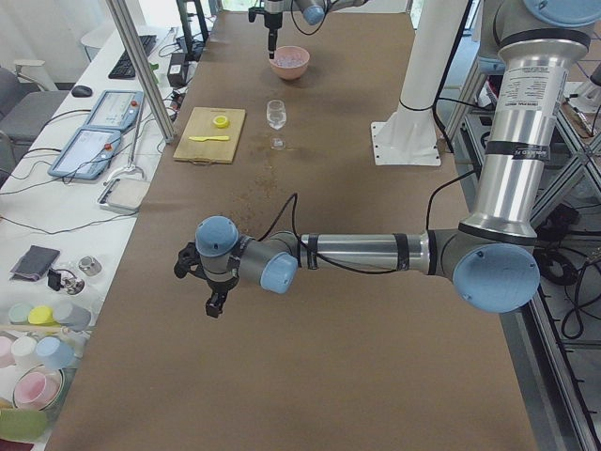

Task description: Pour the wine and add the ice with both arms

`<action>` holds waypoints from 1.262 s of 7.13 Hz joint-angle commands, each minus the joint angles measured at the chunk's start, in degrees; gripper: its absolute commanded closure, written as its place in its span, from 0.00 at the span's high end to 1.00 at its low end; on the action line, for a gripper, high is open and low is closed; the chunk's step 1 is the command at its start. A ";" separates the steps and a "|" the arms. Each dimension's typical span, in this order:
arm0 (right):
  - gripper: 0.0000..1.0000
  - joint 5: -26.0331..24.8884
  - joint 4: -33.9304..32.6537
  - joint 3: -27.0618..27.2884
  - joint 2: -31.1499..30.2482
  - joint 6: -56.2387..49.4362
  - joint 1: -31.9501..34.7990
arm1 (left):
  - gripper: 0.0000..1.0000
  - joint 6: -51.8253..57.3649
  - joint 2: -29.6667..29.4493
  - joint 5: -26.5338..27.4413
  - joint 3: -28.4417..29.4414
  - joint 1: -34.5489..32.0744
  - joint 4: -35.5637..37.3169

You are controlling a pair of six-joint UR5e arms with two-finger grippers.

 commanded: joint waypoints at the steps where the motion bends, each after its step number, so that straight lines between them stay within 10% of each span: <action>1: 1.00 3.51 0.26 -7.62 -6.85 -25.13 11.43 | 0.99 1.05 3.13 0.12 0.42 -1.23 -0.36; 4: 1.00 3.25 0.27 -16.79 -7.31 -44.37 18.76 | 0.99 7.08 3.85 2.56 0.51 -4.39 0.16; 9: 1.00 3.25 0.35 -17.94 -6.96 -44.23 20.09 | 0.99 6.42 3.05 2.41 1.04 -7.04 -0.28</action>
